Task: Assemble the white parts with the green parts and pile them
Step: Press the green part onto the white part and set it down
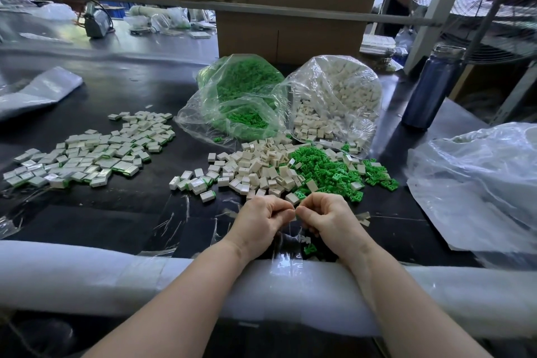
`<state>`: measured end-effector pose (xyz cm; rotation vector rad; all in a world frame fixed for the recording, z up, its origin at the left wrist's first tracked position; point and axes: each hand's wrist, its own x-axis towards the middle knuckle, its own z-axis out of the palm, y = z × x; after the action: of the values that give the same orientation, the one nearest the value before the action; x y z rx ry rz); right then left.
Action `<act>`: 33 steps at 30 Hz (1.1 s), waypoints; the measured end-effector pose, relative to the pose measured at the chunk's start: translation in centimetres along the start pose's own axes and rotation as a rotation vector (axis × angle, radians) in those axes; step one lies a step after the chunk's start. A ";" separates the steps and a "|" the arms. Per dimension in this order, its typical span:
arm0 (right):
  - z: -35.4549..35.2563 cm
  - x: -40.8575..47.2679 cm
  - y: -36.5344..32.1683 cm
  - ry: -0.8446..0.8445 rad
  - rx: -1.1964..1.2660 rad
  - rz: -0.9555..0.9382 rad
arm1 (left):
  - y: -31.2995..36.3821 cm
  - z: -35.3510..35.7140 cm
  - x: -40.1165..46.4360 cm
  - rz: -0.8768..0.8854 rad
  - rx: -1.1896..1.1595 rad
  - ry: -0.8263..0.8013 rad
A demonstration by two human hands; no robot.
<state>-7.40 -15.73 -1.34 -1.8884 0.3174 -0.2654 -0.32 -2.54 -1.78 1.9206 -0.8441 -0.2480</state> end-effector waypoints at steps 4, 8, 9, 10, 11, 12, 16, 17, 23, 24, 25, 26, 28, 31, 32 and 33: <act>-0.1 0.0 0.0 -0.007 -0.021 -0.004 | 0.0 -0.1 0.0 0.033 0.052 -0.015; 0.1 0.0 0.0 0.056 -0.014 -0.045 | 0.0 0.1 0.1 -0.001 -0.024 0.017; 0.2 0.0 0.0 0.079 0.000 -0.059 | 0.0 0.2 0.1 -0.004 -0.033 0.030; 0.1 -0.1 0.0 0.097 0.035 -0.063 | 0.0 0.2 0.2 0.001 -0.035 0.039; 0.1 -0.1 0.0 0.110 0.082 -0.059 | 0.0 0.3 0.2 0.008 -0.047 0.042; 0.0 -0.1 0.0 0.120 0.127 -0.051 | 0.1 0.3 0.2 0.006 -0.070 0.038; 0.0 -0.1 0.1 0.138 0.190 -0.030 | 0.0 0.3 0.0 0.007 -0.060 0.026; 0.0 -0.1 0.1 0.131 0.203 -0.024 | 0.0 0.4 0.0 0.018 -0.044 0.040; -0.4 -0.4 0.0 0.090 0.281 -0.011 | -0.2 0.2 0.2 -0.002 -0.060 0.063; -0.3 -0.3 0.0 0.093 0.258 -0.013 | -0.2 0.1 0.2 -0.009 -0.064 0.056; -0.2 -0.3 -0.1 0.095 0.240 -0.011 | -0.2 0.1 0.2 -0.014 -0.064 0.044; -0.1 -0.3 -0.1 0.098 0.226 -0.008 | -0.3 0.0 0.2 -0.017 -0.063 0.028; 0.0 -0.2 -0.2 0.104 0.184 0.001 | -0.2 0.0 0.2 -0.024 -0.040 0.001; 0.1 -0.3 -0.3 0.089 0.095 -0.005 | -0.1 0.0 0.1 -0.030 0.013 -0.015; 0.1 -0.4 -0.4 0.081 0.069 -0.012 | 0.0 0.0 0.1 -0.031 0.025 -0.019; 0.0 -0.4 -0.4 0.073 0.055 -0.017 | 0.0 0.0 0.1 -0.033 0.029 -0.024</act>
<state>-7.73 -15.44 -0.99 -1.8306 0.3407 -0.3520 -0.25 -2.58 -1.76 1.9639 -0.8359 -0.2803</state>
